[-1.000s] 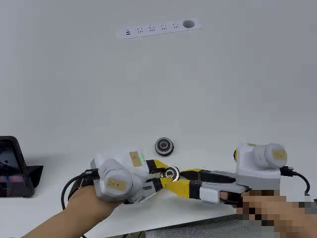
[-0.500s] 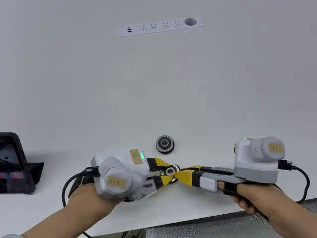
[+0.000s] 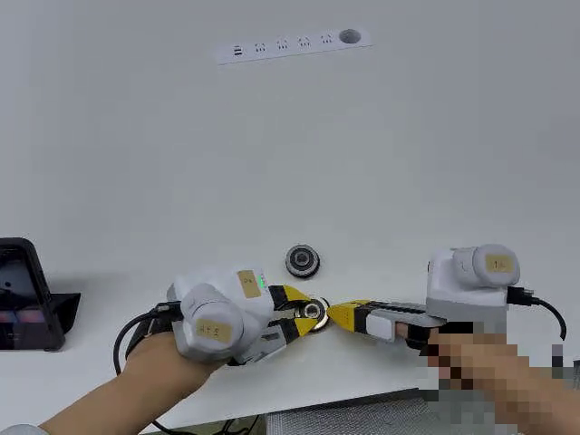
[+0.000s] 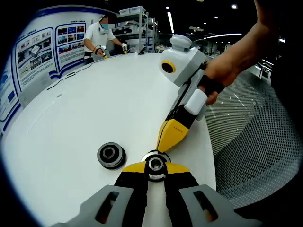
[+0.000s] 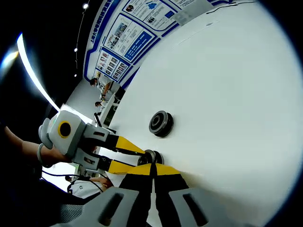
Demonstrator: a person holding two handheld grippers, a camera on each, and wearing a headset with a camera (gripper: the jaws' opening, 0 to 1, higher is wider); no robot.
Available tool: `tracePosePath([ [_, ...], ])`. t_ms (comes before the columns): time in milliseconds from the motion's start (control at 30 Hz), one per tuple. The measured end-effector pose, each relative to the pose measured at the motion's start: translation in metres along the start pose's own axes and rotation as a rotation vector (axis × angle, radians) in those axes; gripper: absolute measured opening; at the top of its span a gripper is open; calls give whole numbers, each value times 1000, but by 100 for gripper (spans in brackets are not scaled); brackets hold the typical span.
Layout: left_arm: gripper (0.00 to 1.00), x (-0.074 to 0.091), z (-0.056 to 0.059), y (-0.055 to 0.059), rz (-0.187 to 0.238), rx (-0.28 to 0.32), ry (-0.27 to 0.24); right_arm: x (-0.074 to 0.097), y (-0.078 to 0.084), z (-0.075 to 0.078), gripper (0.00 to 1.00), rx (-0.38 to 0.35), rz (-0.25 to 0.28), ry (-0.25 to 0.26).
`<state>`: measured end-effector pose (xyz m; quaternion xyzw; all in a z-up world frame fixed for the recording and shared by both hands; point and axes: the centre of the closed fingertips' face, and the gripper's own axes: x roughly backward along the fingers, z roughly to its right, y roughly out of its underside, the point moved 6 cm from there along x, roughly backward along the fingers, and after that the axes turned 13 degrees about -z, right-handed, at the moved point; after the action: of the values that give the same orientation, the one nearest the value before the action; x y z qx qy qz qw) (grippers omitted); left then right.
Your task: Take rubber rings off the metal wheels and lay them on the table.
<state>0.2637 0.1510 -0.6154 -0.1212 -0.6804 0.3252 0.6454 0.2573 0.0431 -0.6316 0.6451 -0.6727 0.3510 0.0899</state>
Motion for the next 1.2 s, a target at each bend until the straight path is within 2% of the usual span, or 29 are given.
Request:
tracePosePath([
  [67,12,0,0,0,-1,-1,0,0,0,-2,2,25,-3,13],
  [367,12,0,0,0,-4,-2,0,-3,-3,-11,2,53,0,1],
  [467,12,0,0,0,-5,-3,0,-5,-4,-19,2,55,10,-34],
  [533,12,0,0,0,-6,-2,-1,-6,-8,-28,2,50,43,-77],
  [600,12,0,0,0,-7,-3,-2,-6,-9,-26,2,76,28,-23],
  [700,12,0,0,0,-8,-5,-4,-6,-8,-23,2,46,36,-31],
  [900,13,0,1,0,-5,-13,-7,-2,-4,-12,2,15,28,9],
  [1100,14,1,1,0,2,-34,-13,-1,-4,-11,2,10,28,19],
  [1200,18,5,1,-2,27,-25,-20,0,-4,-10,2,9,29,20],
])
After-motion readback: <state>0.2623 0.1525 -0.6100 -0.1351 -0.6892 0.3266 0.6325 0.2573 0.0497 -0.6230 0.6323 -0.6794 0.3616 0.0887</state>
